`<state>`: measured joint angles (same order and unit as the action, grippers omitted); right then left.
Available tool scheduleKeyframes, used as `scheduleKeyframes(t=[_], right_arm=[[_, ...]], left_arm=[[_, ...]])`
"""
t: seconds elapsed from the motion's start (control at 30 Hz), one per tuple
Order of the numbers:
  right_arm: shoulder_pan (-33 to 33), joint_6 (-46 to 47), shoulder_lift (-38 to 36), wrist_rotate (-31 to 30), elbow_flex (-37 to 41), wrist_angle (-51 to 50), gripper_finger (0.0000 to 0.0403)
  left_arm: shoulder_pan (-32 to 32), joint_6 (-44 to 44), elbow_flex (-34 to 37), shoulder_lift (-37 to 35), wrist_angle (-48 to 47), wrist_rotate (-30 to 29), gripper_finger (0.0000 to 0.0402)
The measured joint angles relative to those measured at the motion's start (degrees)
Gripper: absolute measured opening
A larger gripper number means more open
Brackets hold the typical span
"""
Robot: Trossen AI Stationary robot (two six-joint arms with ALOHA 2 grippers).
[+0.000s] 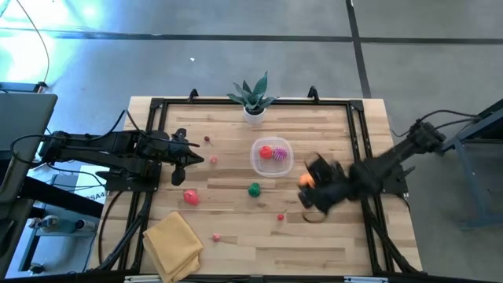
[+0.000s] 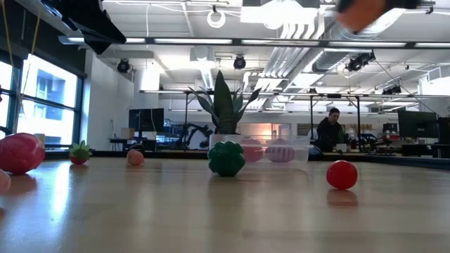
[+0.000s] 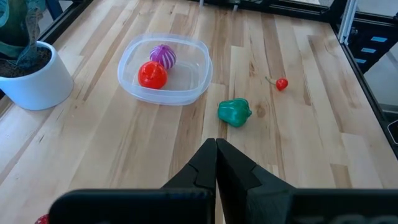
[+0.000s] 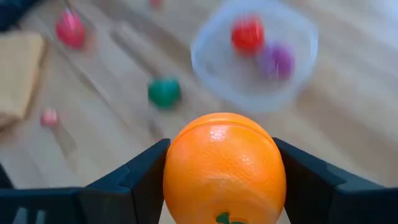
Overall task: Pick and placing Produce into tupperware
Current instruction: Put the orange into the transparent container
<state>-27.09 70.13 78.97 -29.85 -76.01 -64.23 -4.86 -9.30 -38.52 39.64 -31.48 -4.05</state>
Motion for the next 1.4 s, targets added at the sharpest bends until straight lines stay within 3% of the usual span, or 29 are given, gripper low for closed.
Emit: scheduleKeyframes(t=[0.1, 0.23, 0.5, 0.97, 1.4], right_arm=[[8.41, -14.47, -0.01, 0.41, -2.56, 5.73, 0.0239], [18.97, -28.68, 0.70, 6.49, -2.90, 14.07, 0.0239], [31.91, -37.64, 9.30, 18.99, -2.92, 15.40, 0.0239], [35.01, -44.11, 27.85, 25.85, -2.92, 16.13, 0.0239], [35.08, -46.67, 31.79, 27.37, -2.88, 20.59, 0.0239]], left_arm=[[0.00, 0.00, 0.00, 0.00, 0.01, 0.00, 0.0001], [0.00, 0.00, 0.00, 0.00, 0.02, 0.00, 0.0001], [0.00, -0.02, 0.00, 0.00, 0.02, 0.00, 0.0001], [0.00, 0.00, 0.00, 0.00, 0.02, -0.01, 0.0001], [0.00, 0.00, 0.00, 0.00, 0.02, -0.01, 0.0001]])
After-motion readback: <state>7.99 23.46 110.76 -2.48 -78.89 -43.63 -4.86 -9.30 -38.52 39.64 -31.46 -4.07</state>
